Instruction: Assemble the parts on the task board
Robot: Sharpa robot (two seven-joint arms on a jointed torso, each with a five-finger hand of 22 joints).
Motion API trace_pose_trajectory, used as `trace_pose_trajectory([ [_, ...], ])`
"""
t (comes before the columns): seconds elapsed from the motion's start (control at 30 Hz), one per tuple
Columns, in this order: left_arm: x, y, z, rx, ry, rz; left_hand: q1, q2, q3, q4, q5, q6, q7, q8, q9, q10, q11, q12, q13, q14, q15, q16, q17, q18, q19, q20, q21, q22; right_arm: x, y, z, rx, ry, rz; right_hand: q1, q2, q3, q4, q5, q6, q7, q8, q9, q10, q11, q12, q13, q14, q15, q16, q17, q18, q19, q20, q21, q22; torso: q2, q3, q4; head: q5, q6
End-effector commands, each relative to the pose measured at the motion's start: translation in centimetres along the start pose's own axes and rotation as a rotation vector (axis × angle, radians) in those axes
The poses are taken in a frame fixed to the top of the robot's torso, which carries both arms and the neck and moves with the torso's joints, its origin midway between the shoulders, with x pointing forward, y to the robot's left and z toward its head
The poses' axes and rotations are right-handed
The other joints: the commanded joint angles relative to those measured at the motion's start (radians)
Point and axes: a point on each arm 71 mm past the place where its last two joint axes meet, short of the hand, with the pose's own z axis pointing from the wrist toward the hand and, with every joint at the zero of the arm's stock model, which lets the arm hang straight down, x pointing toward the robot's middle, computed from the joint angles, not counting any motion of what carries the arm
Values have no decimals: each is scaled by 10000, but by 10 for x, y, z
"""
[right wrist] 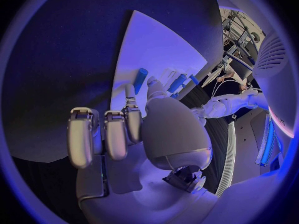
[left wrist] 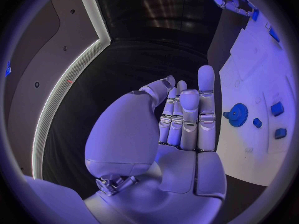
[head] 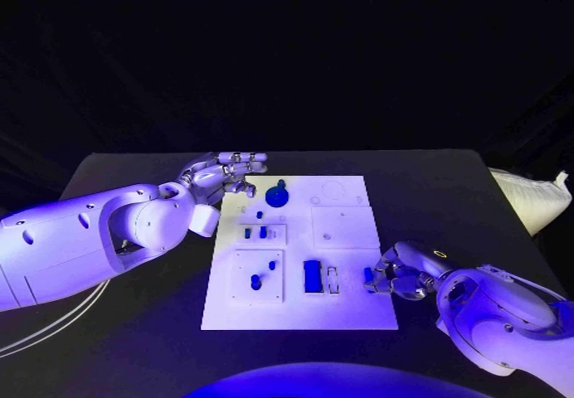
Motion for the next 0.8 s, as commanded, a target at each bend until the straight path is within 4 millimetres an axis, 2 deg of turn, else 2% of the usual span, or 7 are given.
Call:
trace_pose_trajectory([
  [0.03, 2, -1, 0, 54, 209, -34, -53, 29, -37, -7, 15, -59, -26, 26, -2, -74, 11, 11, 12, -63, 25, -13, -10, 184, -63, -18, -23, -13, 4, 0, 1, 46, 208, -496, 46, 67, -27, 25, 38, 100, -24, -70, -20, 42, -38, -33, -391, 748, 28, -10, 1149, -91, 183, 34, -34, 715, 0, 1, 0, 8, -12],
  [0.1, 2, -1, 0, 53, 213, -35, -53, 29, -37, -7, 15, -59, -26, 26, -2, -74, 11, 11, 12, -63, 25, -13, -10, 184, -63, -18, -23, -13, 5, 0, 2, 82, 292, -743, 123, 70, -12, -6, -10, 136, -36, -90, -44, 43, -50, -43, -395, 748, 15, -14, 1145, -92, 184, 24, -33, 718, -1, 1, 4, 11, -10],
  [0.17, 2, -1, 0, 53, 217, -37, -53, 29, -37, -7, 15, -59, -26, 26, -2, -74, 11, 11, 12, -63, 25, -13, -10, 184, -63, -18, -23, -13, 7, 1, 4, 163, 422, -1079, 252, 69, 5, -64, -238, 177, -41, -138, -92, 41, -58, -61, -400, 748, 2, -20, 1139, -90, 181, 9, -40, 710, 1, 4, 6, 18, -16],
  [0.3, 2, -1, 0, 53, 221, -38, -53, 29, -37, -7, 15, -59, -26, 26, -2, -74, 11, 11, 12, -63, 25, -13, -10, 184, -63, -18, -23, -13, 11, 2, 7, 308, 612, -1632, 721, 135, 226, -311, -1566, 240, -33, -271, -213, 14, -60, -142, -434, 741, -4, -48, 1107, -83, 159, -12, -74, 670, 5, 6, 13, 34, -30],
  [0.43, 3, -1, 0, 47, 225, -39, -53, 29, -37, -7, 15, -59, -26, 26, -2, -74, 11, 11, 12, -63, 25, -13, -10, 184, -63, -18, -23, -13, 17, 5, 9, 429, 734, -2047, 971, 160, 507, -451, -2287, 306, -26, -368, -307, 2, -54, -181, -444, 740, -1, -58, 1102, -82, 157, -5, -83, 668, 9, 13, 29, 69, -32],
  [0.5, 2, -1, 0, 40, 219, -37, -53, 29, -37, -7, 15, -59, -26, 26, -2, -74, 11, 11, 12, -63, 25, -13, -10, 184, -63, -18, -23, -13, 19, 7, 10, 483, 747, -2169, 1006, 154, 620, -469, -2425, 328, -24, -403, -341, 1, -52, -190, -444, 740, 3, -62, 1100, -81, 154, -2, -91, 660, 11, 11, 27, 77, -21],
  [0.8, 3, -1, 0, 31, 217, -37, -53, 29, -37, -7, 15, -59, -26, 26, -2, -74, 11, 11, 12, -63, 25, -13, -10, 184, -63, -18, -23, -13, 23, 12, 12, 477, 878, -2379, 1241, 195, 968, -609, -2440, 386, -46, -471, -411, -8, -72, -207, -442, 744, -14, -60, 1113, -83, 162, -7, -86, 677, 9, 12, 20, 100, -33],
])
